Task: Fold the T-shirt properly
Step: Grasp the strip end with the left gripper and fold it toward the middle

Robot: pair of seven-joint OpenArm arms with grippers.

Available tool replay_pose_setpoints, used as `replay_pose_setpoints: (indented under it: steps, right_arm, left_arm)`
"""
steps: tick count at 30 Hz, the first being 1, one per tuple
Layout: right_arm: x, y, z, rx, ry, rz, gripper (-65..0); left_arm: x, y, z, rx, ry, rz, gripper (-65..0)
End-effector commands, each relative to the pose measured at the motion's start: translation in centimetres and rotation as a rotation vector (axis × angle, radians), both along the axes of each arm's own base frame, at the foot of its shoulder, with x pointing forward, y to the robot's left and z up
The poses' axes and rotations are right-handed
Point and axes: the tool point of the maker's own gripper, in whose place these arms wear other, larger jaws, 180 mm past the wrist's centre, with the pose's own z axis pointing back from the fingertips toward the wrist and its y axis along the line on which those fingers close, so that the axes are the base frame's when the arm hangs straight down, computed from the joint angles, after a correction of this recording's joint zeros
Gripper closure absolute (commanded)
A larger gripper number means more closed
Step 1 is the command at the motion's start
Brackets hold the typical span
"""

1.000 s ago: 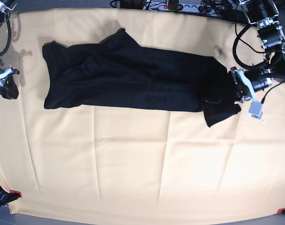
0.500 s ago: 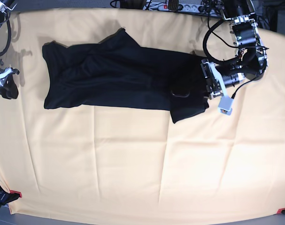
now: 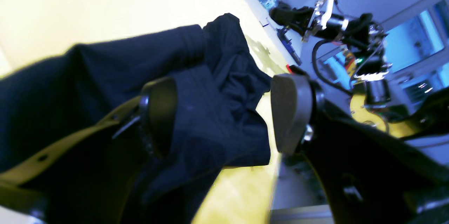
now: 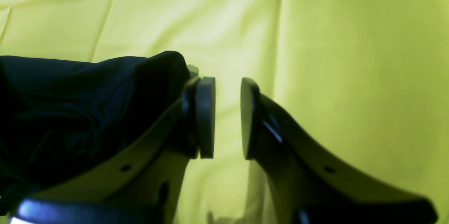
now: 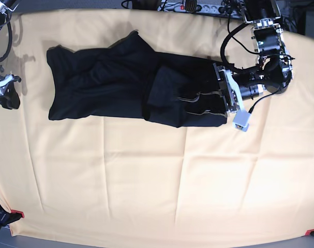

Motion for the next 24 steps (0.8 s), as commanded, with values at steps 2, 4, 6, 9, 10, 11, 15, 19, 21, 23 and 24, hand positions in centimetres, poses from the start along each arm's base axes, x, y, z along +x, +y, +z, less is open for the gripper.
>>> replay_pose_setpoints:
  steps: [2,4,6,9,10,11,15,19,21,23,24]
  right_arm:
    - [0.6,-0.3,1.6,-0.013,-0.052,0.007,-15.7]
    - [0.6,-0.3,1.6,-0.013,-0.052,0.008,-15.7]
    - [0.7,-0.1,1.7,-0.004,-0.060,0.011,-15.7]
    - [0.8,0.5,2.3,0.037,-0.083,0.030,-15.7]
    - [0.9,0.8,2.5,0.052,-0.097,0.040,-15.7]
    - [0.9,1.1,2.7,0.061,-0.105,0.055,-15.7]
    - [0.8,2.3,3.3,0.121,-0.124,0.101,-15.7]
    - [0.6,3.1,3.7,0.168,-0.133,0.133,-15.7]
    - [0.6,3.1,3.6,0.165,-0.129,0.132,-15.7]
    - [0.4,3.2,3.4,0.162,-0.111,0.136,-15.7]
    - [0.4,3.2,3.3,0.161,-0.108,0.137,-15.7]
  left_arm:
    - [0.7,1.4,2.3,0.003,-0.128,0.036,-43.2]
    - [1.1,2.9,3.0,0.022,-0.164,0.086,-42.3]
    - [1.4,4.4,3.3,0.040,-0.186,0.131,-30.9]
    - [1.6,5.5,2.6,0.084,-0.174,0.169,0.0]
    - [1.4,5.6,1.8,0.112,-0.156,0.171,0.0]
    - [1.3,5.5,0.9,0.143,-0.131,0.168,0.0]
    - [0.4,4.3,-2.7,0.233,-0.048,0.144,0.0]
    - [-1.0,2.4,-6.4,0.282,0.041,0.097,0.0]
    - [-2.0,1.3,-7.1,0.272,0.063,0.064,0.0]
    - [-2.7,0.2,-7.0,0.231,0.074,0.032,0.0]
    - [-3.1,-0.3,-6.6,0.196,0.077,0.017,0.0]
